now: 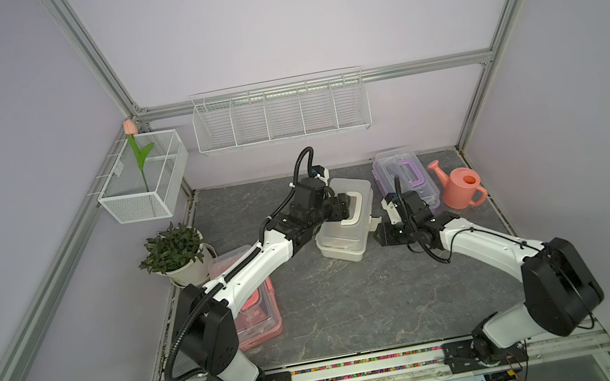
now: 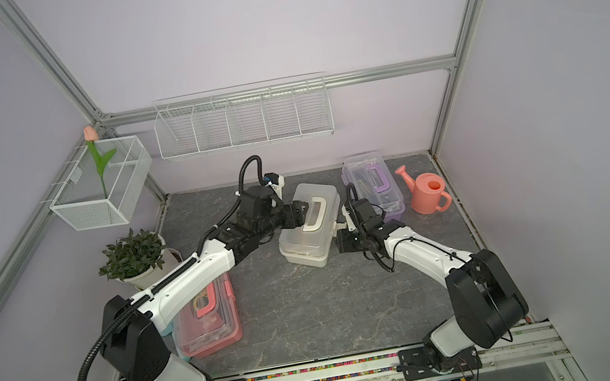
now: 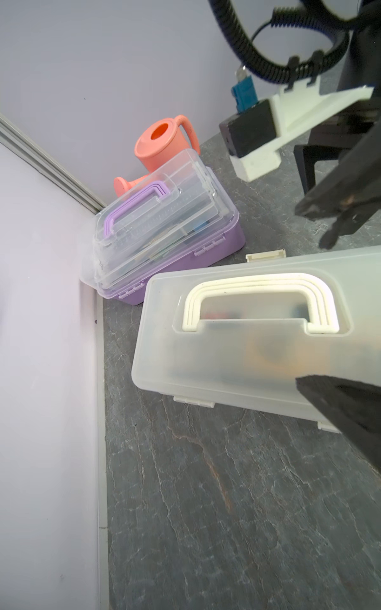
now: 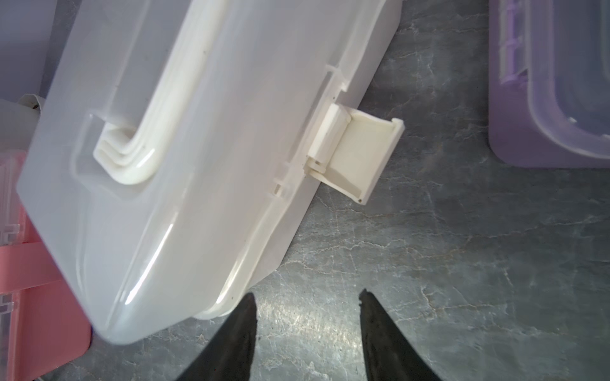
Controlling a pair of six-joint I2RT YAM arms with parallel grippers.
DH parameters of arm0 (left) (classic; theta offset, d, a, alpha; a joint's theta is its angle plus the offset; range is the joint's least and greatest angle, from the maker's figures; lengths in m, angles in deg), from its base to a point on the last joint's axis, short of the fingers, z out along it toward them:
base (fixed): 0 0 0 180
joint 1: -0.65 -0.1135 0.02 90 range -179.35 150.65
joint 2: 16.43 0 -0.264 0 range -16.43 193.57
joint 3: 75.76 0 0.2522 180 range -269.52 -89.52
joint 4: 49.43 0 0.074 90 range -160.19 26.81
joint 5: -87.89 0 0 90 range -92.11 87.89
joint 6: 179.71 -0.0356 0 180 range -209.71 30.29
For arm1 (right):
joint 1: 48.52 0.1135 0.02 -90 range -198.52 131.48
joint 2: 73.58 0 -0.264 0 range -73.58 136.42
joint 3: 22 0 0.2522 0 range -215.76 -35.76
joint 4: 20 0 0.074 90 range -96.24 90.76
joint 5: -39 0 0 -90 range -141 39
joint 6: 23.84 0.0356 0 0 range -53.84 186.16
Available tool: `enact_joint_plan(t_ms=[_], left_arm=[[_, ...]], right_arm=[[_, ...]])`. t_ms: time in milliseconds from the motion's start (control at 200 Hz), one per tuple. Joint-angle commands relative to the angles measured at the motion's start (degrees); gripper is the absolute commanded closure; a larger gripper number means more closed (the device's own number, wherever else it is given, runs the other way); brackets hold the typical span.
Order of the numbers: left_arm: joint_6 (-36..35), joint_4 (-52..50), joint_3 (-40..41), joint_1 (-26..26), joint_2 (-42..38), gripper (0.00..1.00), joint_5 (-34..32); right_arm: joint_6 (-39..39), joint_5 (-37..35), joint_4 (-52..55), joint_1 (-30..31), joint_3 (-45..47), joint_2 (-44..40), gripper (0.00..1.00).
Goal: Close toolboxes
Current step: Close the toolbox lid.
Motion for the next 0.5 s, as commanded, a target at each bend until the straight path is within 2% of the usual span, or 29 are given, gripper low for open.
enact_joint_plan(t_ms=[0,195,365,495], left_arm=[[-2.7,-4.7,-5.8,-0.3,5.5,0.23,1.7],[-5.8,-12.1,-17.5,-0.3,16.6,0.23,5.6],[-6.2,-14.0,-21.8,-0.3,22.2,0.23,5.7],[-6.8,-15.6,-23.5,-0.3,25.0,0.23,4.7]], right_arm=[[-0.9,1.0,1.5,-3.0,1.3,-2.7,0.47],[1.6,7.3,-2.3,-9.7,4.4,-3.4,0.48],[2.9,10.6,-6.8,-12.2,7.0,-2.2,0.52],[3.2,11.3,-9.0,-12.6,8.1,0.1,0.6]])
